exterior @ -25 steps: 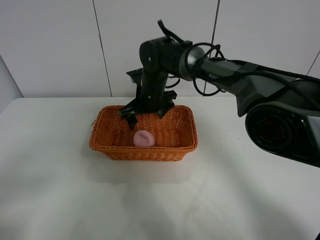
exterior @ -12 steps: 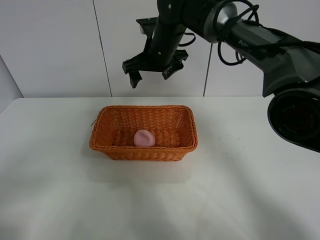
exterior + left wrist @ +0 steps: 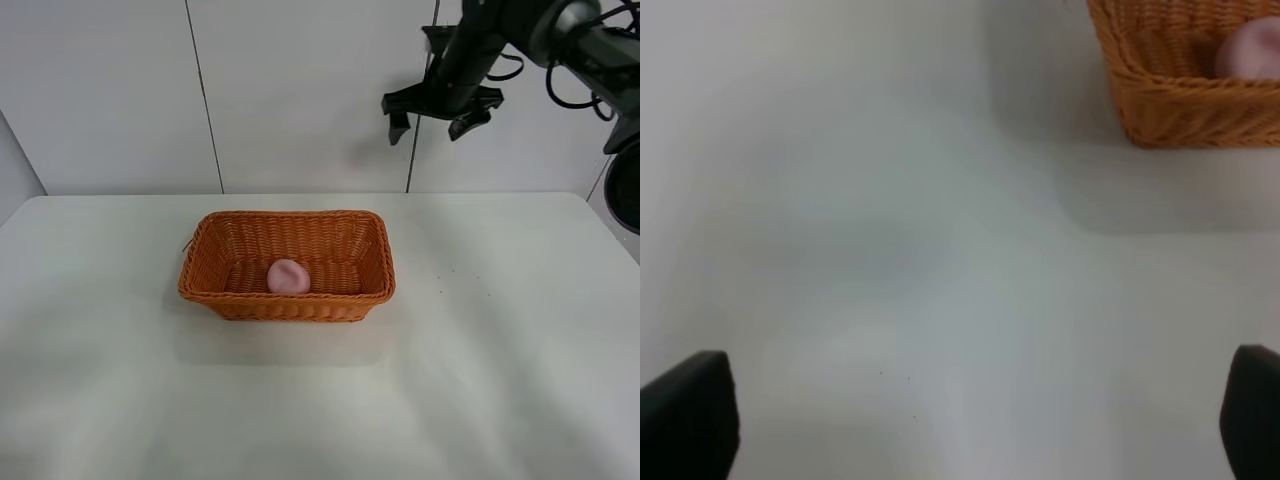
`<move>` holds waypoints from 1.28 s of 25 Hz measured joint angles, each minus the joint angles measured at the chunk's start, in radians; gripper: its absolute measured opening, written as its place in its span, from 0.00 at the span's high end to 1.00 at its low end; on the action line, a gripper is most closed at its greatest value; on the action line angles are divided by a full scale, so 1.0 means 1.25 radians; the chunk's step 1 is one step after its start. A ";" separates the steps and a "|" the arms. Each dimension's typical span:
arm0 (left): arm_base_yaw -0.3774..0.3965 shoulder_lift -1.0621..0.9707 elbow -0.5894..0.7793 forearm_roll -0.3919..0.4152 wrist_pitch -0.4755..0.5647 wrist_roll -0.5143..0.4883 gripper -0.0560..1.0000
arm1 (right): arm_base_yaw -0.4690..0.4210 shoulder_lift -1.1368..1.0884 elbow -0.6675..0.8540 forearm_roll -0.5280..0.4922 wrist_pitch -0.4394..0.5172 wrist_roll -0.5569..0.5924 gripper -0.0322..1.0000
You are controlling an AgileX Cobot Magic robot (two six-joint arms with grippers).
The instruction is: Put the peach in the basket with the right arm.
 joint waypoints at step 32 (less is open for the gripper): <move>0.000 0.000 0.000 0.000 0.000 0.000 0.01 | -0.167 -0.731 0.919 0.005 -0.002 -0.003 0.30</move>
